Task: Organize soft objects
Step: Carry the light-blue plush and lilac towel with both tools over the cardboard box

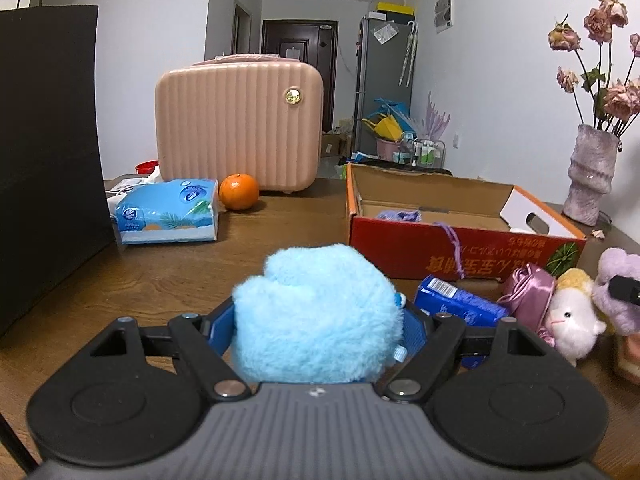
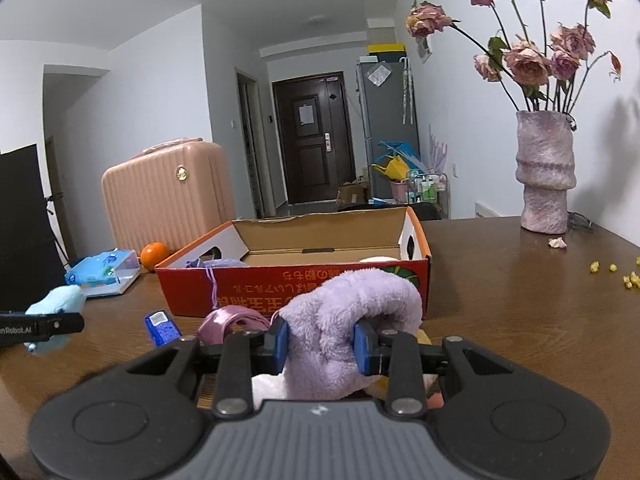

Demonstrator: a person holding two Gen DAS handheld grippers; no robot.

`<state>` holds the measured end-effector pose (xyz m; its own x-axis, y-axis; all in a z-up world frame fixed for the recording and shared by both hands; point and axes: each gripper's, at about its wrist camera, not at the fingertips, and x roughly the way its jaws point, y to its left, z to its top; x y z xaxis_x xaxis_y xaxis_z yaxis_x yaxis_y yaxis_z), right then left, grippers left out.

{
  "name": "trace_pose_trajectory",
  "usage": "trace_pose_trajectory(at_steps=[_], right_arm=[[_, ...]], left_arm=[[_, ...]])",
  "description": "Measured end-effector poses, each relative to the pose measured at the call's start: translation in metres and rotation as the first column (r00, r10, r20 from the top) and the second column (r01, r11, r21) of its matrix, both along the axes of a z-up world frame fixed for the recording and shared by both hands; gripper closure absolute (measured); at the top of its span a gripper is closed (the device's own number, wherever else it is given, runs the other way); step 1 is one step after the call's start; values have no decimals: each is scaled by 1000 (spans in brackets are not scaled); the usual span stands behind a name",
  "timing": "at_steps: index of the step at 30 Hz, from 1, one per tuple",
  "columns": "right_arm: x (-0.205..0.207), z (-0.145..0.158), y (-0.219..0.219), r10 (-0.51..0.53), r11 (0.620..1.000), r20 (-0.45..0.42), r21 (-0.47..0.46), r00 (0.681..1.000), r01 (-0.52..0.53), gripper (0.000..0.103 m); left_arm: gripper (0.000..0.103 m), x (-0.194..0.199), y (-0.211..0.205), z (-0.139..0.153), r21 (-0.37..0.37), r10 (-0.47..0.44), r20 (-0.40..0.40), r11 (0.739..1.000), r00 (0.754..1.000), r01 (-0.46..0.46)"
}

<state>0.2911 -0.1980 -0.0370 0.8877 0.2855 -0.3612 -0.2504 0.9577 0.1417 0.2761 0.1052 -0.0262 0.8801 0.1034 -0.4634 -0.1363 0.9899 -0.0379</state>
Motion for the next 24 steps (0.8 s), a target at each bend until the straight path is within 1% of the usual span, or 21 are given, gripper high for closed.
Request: trace_pose_trajectory(at_steps=[4,10,24], right_arm=[[3,7,2,18,1000,5,-4,1000,-18,72],[9,20,6,47,999,26,-27,999,-47,72],[33,43,15,60,997,59,-51,996,-57,72]], left_arm=[[23,0,-4,6,-10,-3,9,1000,1000,4],[23,5,-15,15,-2,-14,32,1000,999,14],[23,24,-43,38,12,-59,80,998,995,58]])
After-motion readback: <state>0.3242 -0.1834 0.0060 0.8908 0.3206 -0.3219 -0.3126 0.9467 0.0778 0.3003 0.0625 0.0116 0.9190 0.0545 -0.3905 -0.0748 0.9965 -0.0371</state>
